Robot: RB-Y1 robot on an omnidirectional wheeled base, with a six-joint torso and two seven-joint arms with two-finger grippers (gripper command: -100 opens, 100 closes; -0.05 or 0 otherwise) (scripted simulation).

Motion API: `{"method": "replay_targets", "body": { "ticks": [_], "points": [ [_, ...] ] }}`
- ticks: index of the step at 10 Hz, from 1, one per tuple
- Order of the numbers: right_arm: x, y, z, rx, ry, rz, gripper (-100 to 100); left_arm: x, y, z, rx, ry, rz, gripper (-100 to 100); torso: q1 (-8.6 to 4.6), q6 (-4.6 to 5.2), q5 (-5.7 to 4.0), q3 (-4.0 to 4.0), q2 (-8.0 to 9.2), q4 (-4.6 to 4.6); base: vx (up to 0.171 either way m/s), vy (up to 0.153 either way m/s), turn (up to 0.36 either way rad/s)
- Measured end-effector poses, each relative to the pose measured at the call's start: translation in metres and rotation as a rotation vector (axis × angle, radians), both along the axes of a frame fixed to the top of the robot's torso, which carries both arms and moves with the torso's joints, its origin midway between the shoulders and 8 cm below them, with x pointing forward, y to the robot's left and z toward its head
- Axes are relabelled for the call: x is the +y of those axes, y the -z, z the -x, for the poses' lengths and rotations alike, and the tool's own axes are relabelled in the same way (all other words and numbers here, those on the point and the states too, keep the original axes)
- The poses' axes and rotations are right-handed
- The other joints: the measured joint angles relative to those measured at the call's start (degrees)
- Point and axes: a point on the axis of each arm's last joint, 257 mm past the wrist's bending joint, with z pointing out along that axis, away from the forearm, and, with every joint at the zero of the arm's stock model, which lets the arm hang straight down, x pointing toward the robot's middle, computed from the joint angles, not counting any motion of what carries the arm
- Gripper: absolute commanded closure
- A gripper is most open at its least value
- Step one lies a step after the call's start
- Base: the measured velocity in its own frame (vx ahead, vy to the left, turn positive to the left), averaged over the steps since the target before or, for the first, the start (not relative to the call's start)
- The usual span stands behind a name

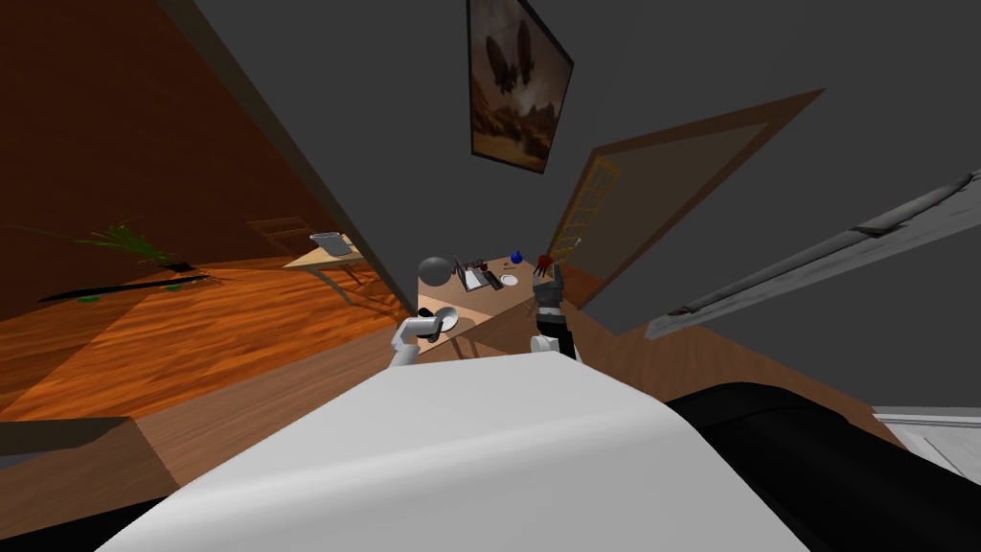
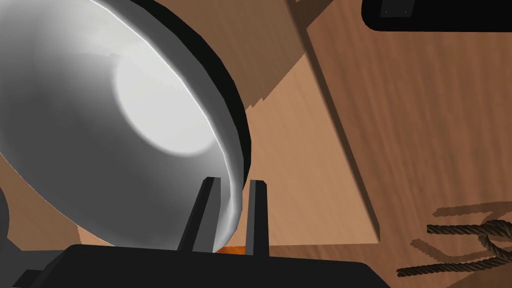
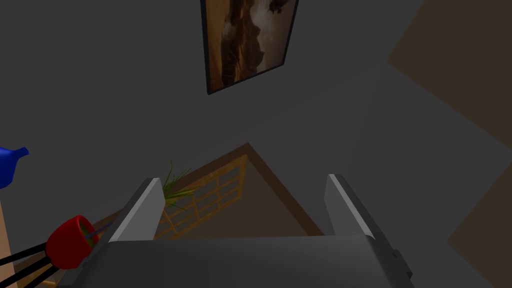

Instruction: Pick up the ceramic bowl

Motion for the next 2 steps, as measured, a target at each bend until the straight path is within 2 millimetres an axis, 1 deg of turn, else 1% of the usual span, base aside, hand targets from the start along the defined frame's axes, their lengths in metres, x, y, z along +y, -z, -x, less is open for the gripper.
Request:
{"method": "replay_targets", "body": {
  "ticks": [1, 2],
  "points": [
    [0.0, 0.0, 0.0, 0.0, 0.0, 0.0, 0, -0.0001, -0.0051, 0.0004, -0.001, 0.0, 0.0, 100, -0.01, -0.01, -0.01, 0.02, 0.02, 0.01, -0.01, -0.002, 0.002],
    [0.0, 0.0, 0.0, 0.0, 0.0, 0.0, 0, -0.0001, -0.0056, 0.0011, 0.002, 0.001, 0.0, 0, 0.01, 0.0, 0.0, -0.01, -0.02, 0.0, 0.0, 0.0, 0.0]
  ]
}}
